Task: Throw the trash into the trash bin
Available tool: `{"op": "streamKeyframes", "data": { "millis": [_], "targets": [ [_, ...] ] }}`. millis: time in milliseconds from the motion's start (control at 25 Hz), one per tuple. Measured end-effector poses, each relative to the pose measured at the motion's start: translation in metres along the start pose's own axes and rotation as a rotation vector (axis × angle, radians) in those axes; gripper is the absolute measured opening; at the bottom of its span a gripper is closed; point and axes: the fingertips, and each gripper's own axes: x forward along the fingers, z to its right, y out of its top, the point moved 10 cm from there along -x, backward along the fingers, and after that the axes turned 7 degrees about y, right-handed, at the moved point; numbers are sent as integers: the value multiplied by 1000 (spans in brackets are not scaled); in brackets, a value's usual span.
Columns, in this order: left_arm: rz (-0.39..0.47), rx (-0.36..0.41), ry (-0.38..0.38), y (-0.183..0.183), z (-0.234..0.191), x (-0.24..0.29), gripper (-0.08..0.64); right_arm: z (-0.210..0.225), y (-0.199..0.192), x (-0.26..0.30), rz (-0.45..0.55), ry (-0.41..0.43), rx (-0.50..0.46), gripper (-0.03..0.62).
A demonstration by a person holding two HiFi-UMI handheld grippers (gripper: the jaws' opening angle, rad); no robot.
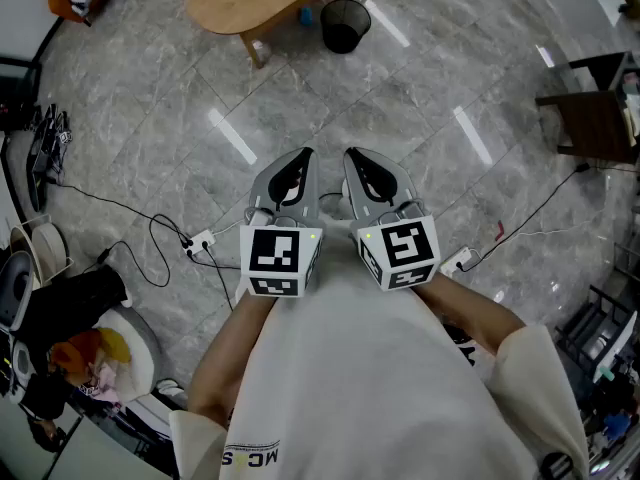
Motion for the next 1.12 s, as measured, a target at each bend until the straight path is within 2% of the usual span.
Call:
{"op": "streamKeyframes", "data": {
  "millis": [240,480,720,880,1120],
  "targets": [
    [-8,3,-15,0,-2,1,0,-1,1,-2,3,-26,14,20],
    [-16,4,-27,-4,-18,0,0,-3,-1,9,35,-53,97,20],
    [-6,-7,-15,-3,-58,-4,0,-19,4,38,20,-67,104,21],
    [-25,-44,-17,-7,-94,-7,0,-37,11,69,-12,-44,99,21],
    [-40,-84,-26,-7,-129,10,0,-30,35,109,-21,-58,86,21]
  ]
}}
